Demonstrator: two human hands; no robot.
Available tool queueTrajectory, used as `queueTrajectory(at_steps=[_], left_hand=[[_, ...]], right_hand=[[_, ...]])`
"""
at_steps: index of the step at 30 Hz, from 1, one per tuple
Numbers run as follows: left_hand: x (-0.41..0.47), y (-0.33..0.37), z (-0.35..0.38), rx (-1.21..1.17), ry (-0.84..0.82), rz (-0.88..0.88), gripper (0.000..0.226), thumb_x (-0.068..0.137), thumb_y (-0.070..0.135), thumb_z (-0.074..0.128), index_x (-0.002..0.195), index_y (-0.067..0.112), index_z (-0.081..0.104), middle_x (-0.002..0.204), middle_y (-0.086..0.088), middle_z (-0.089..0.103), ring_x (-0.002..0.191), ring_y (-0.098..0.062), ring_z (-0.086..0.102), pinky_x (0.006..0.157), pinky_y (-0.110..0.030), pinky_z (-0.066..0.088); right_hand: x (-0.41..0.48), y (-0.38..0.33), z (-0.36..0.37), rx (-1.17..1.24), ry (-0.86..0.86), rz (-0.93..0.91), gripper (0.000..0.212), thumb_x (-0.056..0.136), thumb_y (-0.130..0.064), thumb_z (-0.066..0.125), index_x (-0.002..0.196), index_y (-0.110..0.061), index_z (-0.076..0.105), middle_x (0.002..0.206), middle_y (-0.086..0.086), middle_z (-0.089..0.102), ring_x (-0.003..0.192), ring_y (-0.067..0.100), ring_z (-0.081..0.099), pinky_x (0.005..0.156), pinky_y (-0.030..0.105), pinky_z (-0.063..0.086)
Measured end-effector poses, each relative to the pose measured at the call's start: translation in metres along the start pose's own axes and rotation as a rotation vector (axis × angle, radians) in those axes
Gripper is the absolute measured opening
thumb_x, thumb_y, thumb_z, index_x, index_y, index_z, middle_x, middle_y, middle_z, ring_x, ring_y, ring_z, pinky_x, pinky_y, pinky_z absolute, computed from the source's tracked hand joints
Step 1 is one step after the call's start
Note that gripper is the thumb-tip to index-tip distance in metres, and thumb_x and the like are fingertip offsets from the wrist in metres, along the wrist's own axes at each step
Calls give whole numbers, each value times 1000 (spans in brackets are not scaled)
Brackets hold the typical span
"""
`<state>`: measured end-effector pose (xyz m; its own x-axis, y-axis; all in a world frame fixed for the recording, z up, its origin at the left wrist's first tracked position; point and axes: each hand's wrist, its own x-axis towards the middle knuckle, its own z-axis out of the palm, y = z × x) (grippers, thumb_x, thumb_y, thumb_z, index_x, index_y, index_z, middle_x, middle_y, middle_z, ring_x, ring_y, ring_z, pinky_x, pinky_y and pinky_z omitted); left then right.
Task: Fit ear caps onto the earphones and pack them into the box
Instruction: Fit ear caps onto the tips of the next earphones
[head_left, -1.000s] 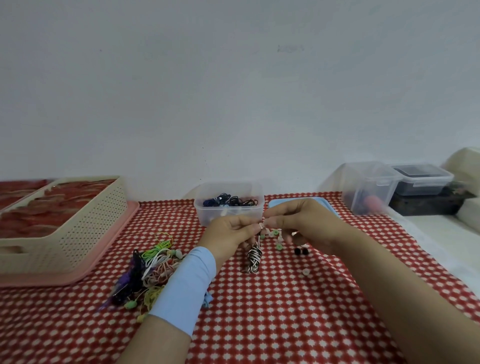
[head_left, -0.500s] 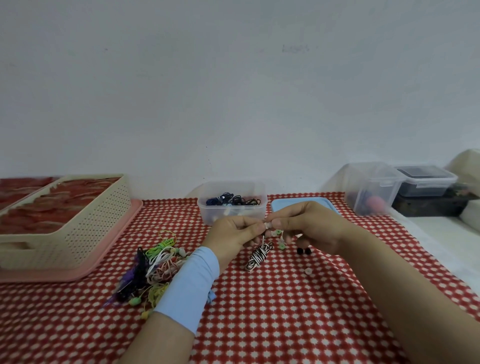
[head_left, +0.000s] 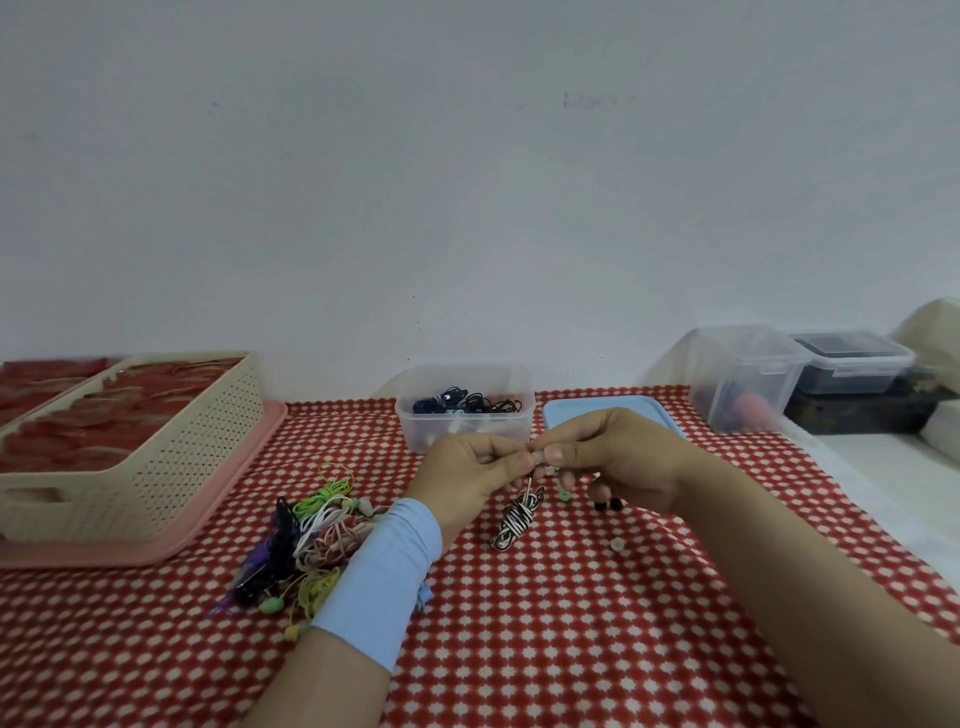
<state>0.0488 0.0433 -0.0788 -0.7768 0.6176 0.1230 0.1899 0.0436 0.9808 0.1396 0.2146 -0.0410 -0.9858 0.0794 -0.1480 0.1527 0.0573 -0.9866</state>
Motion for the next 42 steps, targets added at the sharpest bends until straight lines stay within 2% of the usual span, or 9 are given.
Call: queueTrajectory(at_steps=[6,11,14,17,23,27,32,38,42], left_hand=[[-2,-1,2,29,36,26,10,85,11,73,94,12,78,81,-2,76,71,-7,67,67,-13,51],[-4,0,5,-40,31,18,9,86,9,71,92,11,77,73,3,74,66,-6,63,67,-17,52],[-3,2,7,-129,-9,1,16,81,21,73,93,12,77,81,-4,74,74,-13,63,76,-25,53],[-4,4,10,-166,-35,1,30,72,30,73,94,10,77,85,-6,75,78,-16,65,79,-28,54],[-4,5,6,-35,40,50,10,83,9,73,92,14,77,87,1,77,82,-7,72,74,-16,53],[-5,9,6,-3,70,65,11,85,11,73,92,17,77,89,3,77,83,-7,72,75,-16,54],[-5,12,6,13,92,26,16,85,8,73,93,21,76,76,9,76,68,1,67,67,-13,53],[-5,12,1,11,93,-2,17,81,11,77,83,28,75,84,7,77,80,-5,72,74,-22,58],[-5,11,0,11,94,-12,17,79,6,78,88,20,76,85,6,77,81,-5,73,72,-13,54]], right_hand=[[0,2,3,-28,45,-24,16,91,-2,68,91,-11,81,68,3,71,57,10,59,44,21,42],[2,7,5,40,36,-33,20,92,-2,67,90,-14,82,74,3,71,60,9,61,43,21,46],[1,8,2,144,-5,-27,17,92,-1,65,100,-6,79,77,7,70,59,9,61,43,20,49],[0,6,-1,161,-45,-36,17,88,-4,67,97,-7,80,77,7,70,61,10,61,46,21,54],[-1,5,1,16,33,-51,15,91,-4,69,94,-12,81,77,5,72,63,12,64,55,29,59],[-1,5,1,7,109,-52,10,90,-7,73,98,-9,77,75,5,71,61,14,63,55,30,59],[-1,0,1,-145,164,-127,5,88,-7,76,93,-8,79,77,16,73,58,20,64,52,32,59],[1,0,3,-224,170,-169,4,83,-10,83,86,-9,80,79,12,76,61,19,66,53,31,58],[2,2,7,-266,208,-217,7,87,-6,78,92,-2,75,82,17,73,61,21,65,56,36,61]])
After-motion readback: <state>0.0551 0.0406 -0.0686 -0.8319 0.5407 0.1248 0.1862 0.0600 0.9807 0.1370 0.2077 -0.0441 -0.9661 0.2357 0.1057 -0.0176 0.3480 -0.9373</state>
